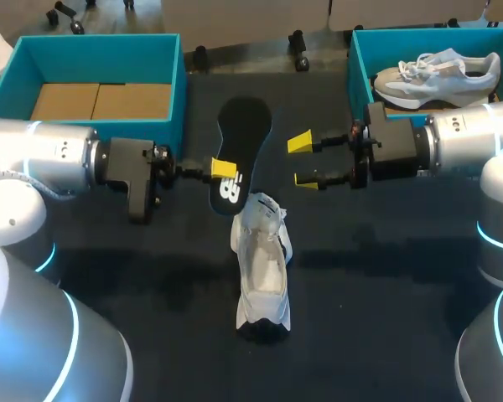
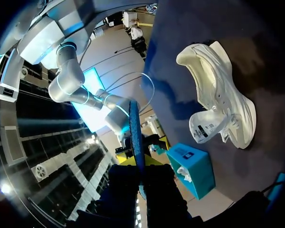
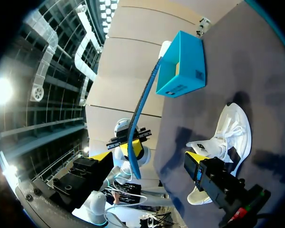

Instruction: Take the shoe out of the shoebox, open the shoe tongue, remove and reinsert the insole, then place the shoe into the shoebox

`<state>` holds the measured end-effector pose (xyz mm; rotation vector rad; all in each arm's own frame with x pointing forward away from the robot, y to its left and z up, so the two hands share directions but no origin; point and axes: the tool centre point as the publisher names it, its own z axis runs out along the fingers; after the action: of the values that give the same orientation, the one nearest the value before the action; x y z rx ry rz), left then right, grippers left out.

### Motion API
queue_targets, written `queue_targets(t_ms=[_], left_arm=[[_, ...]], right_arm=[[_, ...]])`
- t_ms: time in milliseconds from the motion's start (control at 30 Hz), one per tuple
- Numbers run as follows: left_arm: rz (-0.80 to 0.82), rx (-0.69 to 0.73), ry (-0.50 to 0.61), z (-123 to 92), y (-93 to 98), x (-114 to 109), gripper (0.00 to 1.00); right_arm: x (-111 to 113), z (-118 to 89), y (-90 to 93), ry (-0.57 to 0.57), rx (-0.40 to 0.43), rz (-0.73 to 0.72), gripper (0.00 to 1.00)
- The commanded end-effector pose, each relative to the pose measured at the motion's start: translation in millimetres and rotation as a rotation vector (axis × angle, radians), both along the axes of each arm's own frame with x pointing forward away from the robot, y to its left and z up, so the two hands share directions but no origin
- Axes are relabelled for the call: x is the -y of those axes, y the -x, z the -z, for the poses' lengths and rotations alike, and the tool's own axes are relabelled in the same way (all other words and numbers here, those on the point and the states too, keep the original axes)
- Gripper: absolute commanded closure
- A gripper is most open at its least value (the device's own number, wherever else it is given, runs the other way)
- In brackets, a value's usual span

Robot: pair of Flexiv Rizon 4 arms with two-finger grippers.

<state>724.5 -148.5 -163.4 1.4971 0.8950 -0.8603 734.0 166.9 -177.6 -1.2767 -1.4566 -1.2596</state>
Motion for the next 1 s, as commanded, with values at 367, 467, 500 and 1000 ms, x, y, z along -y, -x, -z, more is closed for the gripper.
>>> queue_targets(t_ms=[367,467,500,1000], left_arm=[[-0.028,0.043,-0.009,8.7,2.3,-4.5,1.00],[-0.028,0.043,-0.009,8.7,2.3,-4.5,1.00],[-0.028,0.043,-0.009,8.7,2.3,-4.5,1.00],[-0.028,0.043,-0.009,8.7,2.3,-4.5,1.00]], right_arm=[[-12.2,-4.9,-25.9,0.010,-0.046,0.069,0.00],[-18.6,-5.6,-32.5,0.006,-0.050,0.070,0.00],[-20.2,-5.5,-34.6,0.005,-0.050,0.070,0.00],[-35.1,-11.1,-53.2,-0.016,-0.033,0.074,0.00]])
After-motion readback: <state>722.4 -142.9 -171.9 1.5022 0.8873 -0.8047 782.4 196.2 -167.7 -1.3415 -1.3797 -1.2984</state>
